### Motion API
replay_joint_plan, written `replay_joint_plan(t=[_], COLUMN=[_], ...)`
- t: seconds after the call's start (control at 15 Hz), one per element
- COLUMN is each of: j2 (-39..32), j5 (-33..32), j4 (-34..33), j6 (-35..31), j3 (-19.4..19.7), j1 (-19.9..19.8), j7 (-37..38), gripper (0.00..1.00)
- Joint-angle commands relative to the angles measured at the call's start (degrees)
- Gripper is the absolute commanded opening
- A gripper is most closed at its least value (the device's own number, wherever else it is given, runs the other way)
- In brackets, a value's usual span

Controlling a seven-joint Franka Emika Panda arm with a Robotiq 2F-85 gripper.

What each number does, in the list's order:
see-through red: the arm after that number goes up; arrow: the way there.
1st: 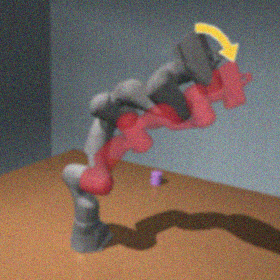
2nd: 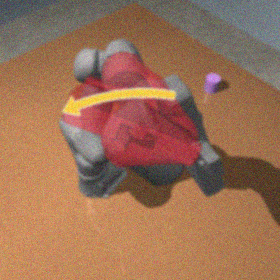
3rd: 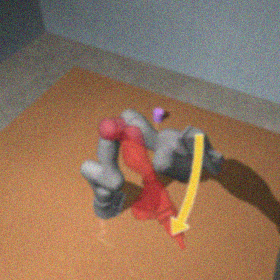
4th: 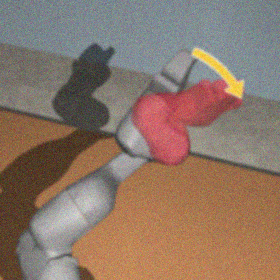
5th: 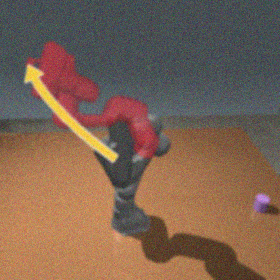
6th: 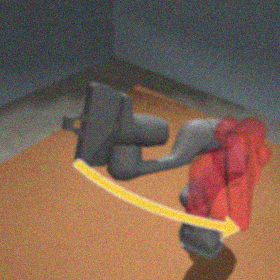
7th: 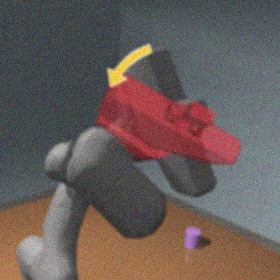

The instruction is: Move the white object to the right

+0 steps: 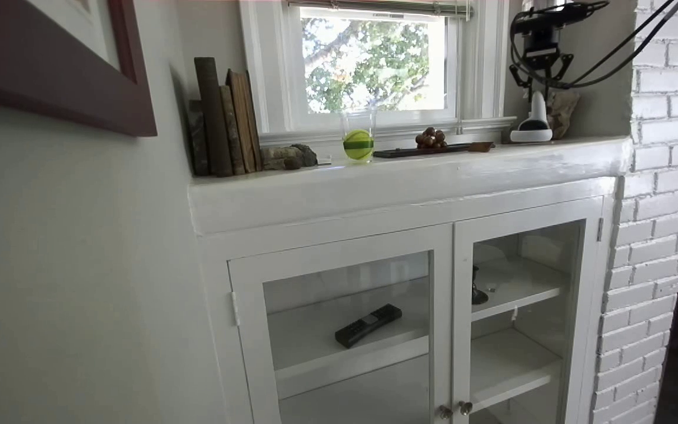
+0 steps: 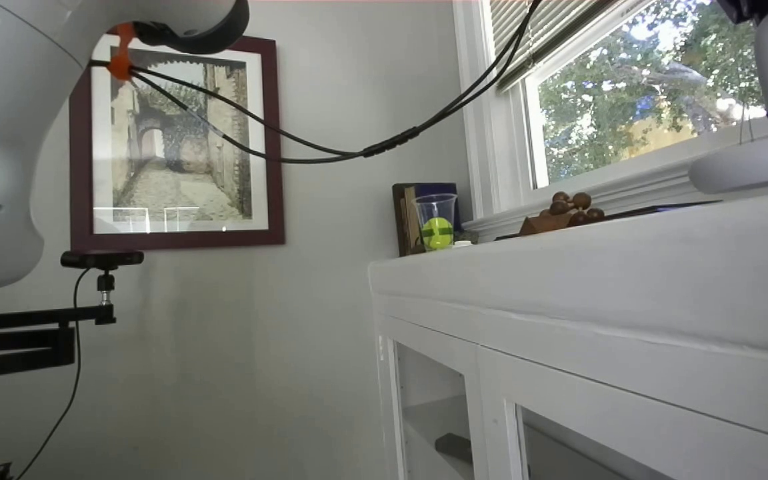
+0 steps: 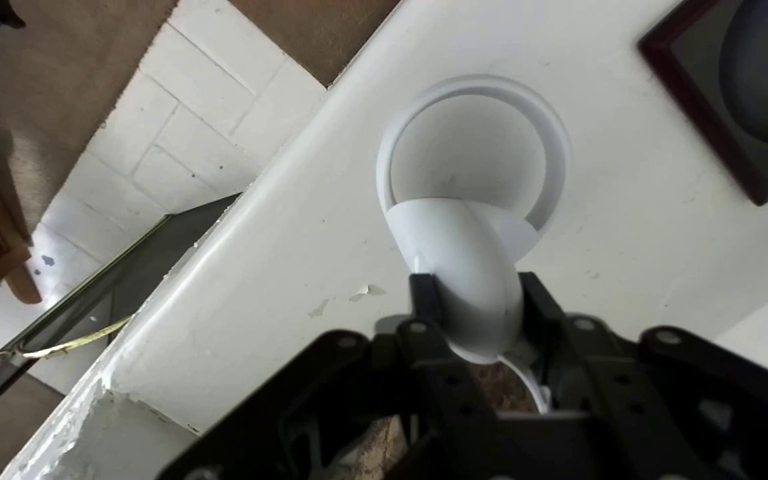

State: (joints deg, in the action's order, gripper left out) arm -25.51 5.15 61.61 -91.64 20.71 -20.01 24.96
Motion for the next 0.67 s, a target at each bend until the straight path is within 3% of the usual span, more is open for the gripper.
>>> replay_joint_plan(t=[0.0,0.13,0.2,0.27,0.4,0.6], j2=[-1.8,-2.1,-2.2,-2.3,-2.6,-2.6], j5=[-0.5,-0.6,-0.9,-1.1,-1.2,-1.3], j4=[-2.9,-3.1,-3.1,-3.2,-3.3,-3.7], j6=[1.5,1.4,1.3,1.5,1.2,1.2], j3=[0.1,0.2,0.3,0.3,0.3,0.3], j1=[-0.3,-0.3,-0.2,-0.1,-0.1,-0.1], j7=[-0.5,-0.5,-0.4,-0.4,-0.3,-0.2], gripper=[0.08,0.08,0.27,0.58,0.64,0.87])
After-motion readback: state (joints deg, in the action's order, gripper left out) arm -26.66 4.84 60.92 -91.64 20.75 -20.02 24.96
